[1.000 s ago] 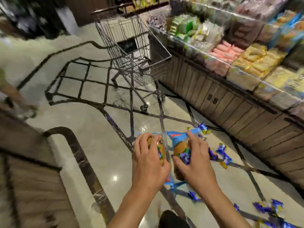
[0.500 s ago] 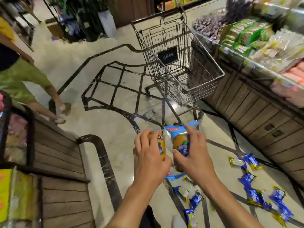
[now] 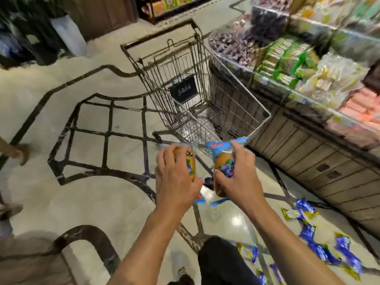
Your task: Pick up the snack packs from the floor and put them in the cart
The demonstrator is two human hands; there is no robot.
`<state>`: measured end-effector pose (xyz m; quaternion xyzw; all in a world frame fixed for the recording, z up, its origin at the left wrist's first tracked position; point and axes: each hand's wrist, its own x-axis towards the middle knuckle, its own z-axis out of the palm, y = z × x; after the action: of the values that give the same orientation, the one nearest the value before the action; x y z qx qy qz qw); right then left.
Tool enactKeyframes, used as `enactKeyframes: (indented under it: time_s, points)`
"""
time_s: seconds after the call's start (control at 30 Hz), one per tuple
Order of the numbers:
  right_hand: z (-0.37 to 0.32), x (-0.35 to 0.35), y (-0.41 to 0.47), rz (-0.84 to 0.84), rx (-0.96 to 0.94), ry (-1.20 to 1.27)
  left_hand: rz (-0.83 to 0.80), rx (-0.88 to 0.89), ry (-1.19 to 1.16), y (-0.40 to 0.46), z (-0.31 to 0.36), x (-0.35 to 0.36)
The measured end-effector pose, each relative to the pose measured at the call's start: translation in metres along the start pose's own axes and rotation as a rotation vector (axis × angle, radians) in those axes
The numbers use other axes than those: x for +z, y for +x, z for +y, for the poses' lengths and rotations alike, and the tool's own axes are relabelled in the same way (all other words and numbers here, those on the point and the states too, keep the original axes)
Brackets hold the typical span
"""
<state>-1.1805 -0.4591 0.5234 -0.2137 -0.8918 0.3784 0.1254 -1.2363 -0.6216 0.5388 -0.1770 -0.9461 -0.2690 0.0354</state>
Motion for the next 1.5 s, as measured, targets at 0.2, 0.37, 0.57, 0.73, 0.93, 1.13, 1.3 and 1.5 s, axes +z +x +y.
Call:
enactKeyframes:
  time_s: [0.2,0.37,0.57,0.73,0.93,1.13,1.3,1.5]
  points:
    - [-0.012,0.031,0.116,0.105,0.052,-0.001,-0.013,0.141,-0.023,0.139,-0.017,0.017]
    - [-0.002,0.05,0.213,0.155,0.172,0.073,-0.08,0.216,-0.015,0.247,-0.019,0.051]
    - [0.02,0.057,0.302,0.21,0.303,0.043,-0.173,0.348,-0.075,0.363,-0.014,0.093]
    - [0.044,0.082,0.358,0.276,0.461,0.059,-0.31,0.459,-0.107,0.442,-0.02,0.147]
    - [0.085,0.116,0.399,0.365,0.69,0.019,-0.508,0.583,-0.07,0.506,-0.033,0.228]
    - [0.145,0.163,0.424,0.393,0.821,0.048,-0.638,0.589,-0.01,0.529,-0.05,0.308]
    - [0.222,0.214,0.439,0.388,0.872,0.091,-0.69,0.583,-0.039,0.527,-0.065,0.397]
    - [0.306,0.267,0.445,0.33,0.9,0.013,-0.79,0.516,-0.039,0.51,-0.083,0.503]
